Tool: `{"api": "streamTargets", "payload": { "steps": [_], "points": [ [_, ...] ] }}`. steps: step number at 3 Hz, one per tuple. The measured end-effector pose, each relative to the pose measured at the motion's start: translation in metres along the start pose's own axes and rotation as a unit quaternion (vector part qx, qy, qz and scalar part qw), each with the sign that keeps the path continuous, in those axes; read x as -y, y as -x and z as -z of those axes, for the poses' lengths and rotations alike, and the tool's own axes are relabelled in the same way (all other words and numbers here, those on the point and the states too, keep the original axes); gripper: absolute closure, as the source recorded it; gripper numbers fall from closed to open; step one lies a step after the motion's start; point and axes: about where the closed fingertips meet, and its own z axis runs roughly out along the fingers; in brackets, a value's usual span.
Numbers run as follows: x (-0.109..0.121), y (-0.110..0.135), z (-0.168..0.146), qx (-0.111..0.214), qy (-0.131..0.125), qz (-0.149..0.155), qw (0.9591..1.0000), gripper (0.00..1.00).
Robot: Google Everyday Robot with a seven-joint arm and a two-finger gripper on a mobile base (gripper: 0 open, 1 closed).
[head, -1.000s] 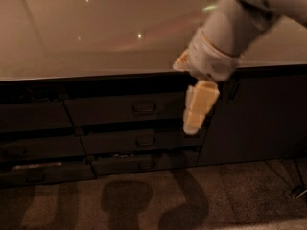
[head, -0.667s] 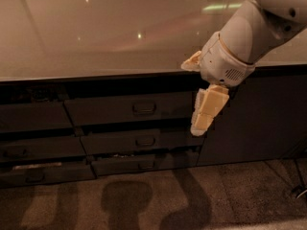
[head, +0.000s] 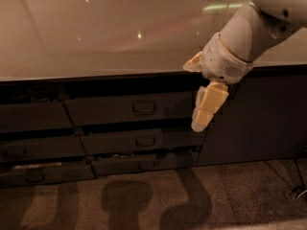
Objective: Open top drawer
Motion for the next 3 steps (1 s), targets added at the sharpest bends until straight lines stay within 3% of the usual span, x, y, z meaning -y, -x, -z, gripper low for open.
{"api": "streamTargets", "payload": {
  "steps": [1, 2, 3],
  "points": [
    [0.024, -0.040, -0.031, 0.014, 0.048, -0.040, 0.9980, 0.00],
    [0.049, -0.085, -0.090, 0.036, 0.110, -0.074, 0.9905, 0.00],
    [0.049, -0.084, -0.090, 0.036, 0.110, -0.074, 0.9906, 0.00]
  ]
}}
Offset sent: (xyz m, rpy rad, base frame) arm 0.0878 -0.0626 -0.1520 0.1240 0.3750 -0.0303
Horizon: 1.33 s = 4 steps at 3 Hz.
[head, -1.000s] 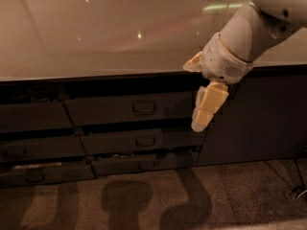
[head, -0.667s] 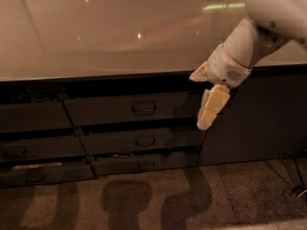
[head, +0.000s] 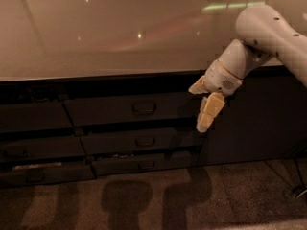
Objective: Open top drawer
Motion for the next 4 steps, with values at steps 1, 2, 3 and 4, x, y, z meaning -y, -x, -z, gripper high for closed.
{"api": "streamTargets", "payload": {
  "steps": [1, 2, 3, 4],
  "points": [
    [-0.011, 0.003, -0.005, -0.012, -0.032, 0.033, 0.9988, 0.00],
    [-0.046, 0.005, -0.030, -0.033, -0.076, 0.123, 0.9889, 0.00],
    [-0.046, 0.005, -0.030, -0.033, -0.076, 0.123, 0.9889, 0.00],
    [-0.044, 0.004, -0.037, -0.020, -0.050, 0.121, 0.9911, 0.00]
  ]
}}
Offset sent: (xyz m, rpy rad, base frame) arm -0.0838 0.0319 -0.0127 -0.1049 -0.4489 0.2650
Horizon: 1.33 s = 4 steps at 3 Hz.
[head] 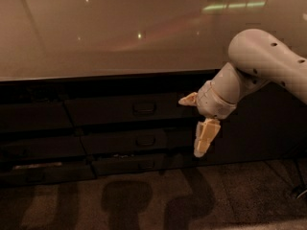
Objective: Open top drawer
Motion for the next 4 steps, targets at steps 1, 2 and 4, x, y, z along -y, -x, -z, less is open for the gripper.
{"api": "streamTargets", "payload": {
  "steps": [1, 2, 4],
  "points": [
    [0.006, 0.005, -0.015, -0.051, 0.005, -0.006, 0.9987, 0.00],
    [0.010, 0.000, -0.022, -0.076, 0.006, -0.020, 0.9969, 0.00],
    [0.018, -0.003, -0.021, -0.086, -0.004, -0.011, 0.9962, 0.00]
  ]
}}
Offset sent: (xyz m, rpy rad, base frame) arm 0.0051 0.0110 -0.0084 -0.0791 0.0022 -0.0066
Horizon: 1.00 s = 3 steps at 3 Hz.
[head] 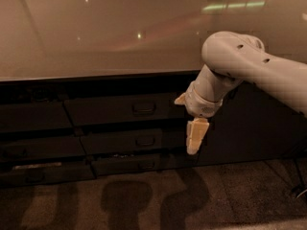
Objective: Open top drawer
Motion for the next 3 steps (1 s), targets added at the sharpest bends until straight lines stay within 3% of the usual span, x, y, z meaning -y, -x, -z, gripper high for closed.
{"api": "streamTargets", "payload": {
  "steps": [1, 2, 3],
  "points": [
    [0.061, -0.051, -0.015, -0.001, 0.013, -0.001, 0.9999, 0.00],
    [0.061, -0.051, -0.015, -0.001, 0.013, -0.001, 0.9999, 0.00],
    [0.049, -0.043, -0.018, -0.013, -0.009, 0.035, 0.9993, 0.00]
  ]
}}
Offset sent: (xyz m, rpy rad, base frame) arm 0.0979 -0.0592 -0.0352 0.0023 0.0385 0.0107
